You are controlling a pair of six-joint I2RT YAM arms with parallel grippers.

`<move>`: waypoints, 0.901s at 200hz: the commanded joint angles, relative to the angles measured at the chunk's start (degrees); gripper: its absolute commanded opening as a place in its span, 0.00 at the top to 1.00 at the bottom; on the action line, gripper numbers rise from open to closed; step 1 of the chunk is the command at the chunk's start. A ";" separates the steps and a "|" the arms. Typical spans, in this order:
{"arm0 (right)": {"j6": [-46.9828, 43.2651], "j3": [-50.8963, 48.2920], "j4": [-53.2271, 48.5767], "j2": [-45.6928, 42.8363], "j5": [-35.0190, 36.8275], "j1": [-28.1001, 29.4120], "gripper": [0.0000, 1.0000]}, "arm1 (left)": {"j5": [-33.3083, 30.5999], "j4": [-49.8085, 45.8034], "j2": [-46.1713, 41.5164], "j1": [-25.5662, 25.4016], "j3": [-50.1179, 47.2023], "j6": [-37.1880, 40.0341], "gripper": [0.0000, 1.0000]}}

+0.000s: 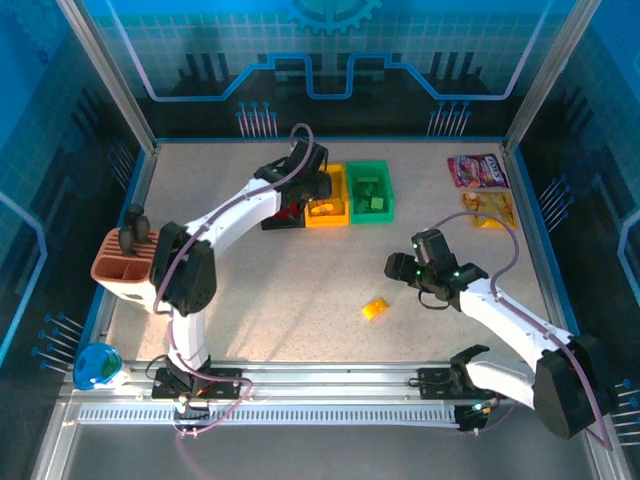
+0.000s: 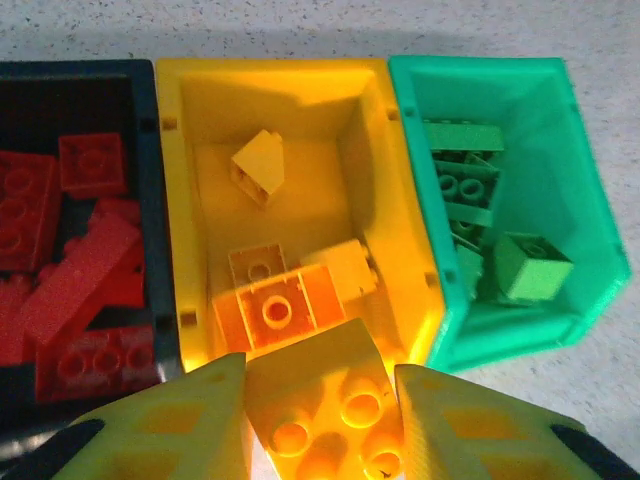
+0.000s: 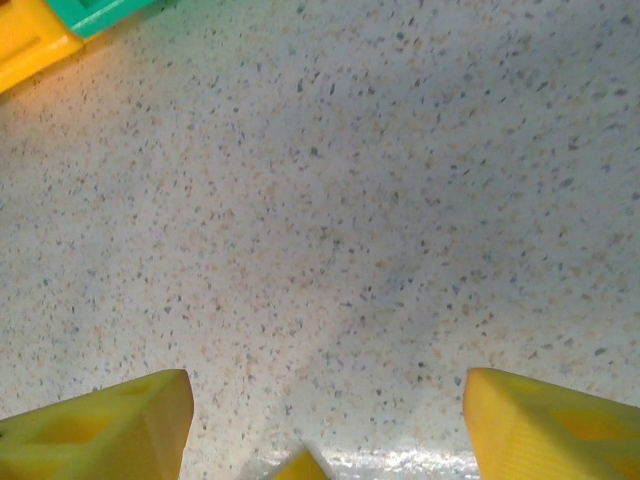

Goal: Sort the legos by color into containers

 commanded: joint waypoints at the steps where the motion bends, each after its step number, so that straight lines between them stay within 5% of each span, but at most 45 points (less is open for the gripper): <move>1: 0.15 -1.66 -1.00 -1.98 -1.45 1.99 0.28 | 0.91 -2.88 4.98 1.32 6.62 3.08 0.64; 88: 6.55 -4.36 -5.98 -3.90 5.09 12.91 0.27 | 2.67 -9.41 20.04 3.43 25.44 5.62 0.60; 99: 7.43 -4.36 -6.44 -3.91 5.85 14.03 0.26 | 3.74 -11.29 21.05 3.38 28.42 6.07 0.52; 117: 8.27 -4.46 -6.90 -3.68 6.75 15.18 0.26 | 3.63 -13.06 21.49 3.39 31.65 6.72 0.24; 145: 9.70 -3.84 -9.11 -3.70 7.87 16.19 0.23 | 1.96 -13.96 18.67 3.17 31.85 7.83 0.20; 180: 12.28 -2.93 -12.23 -4.52 9.91 18.21 0.20 | 1.52 -8.03 8.32 2.29 21.08 8.37 0.20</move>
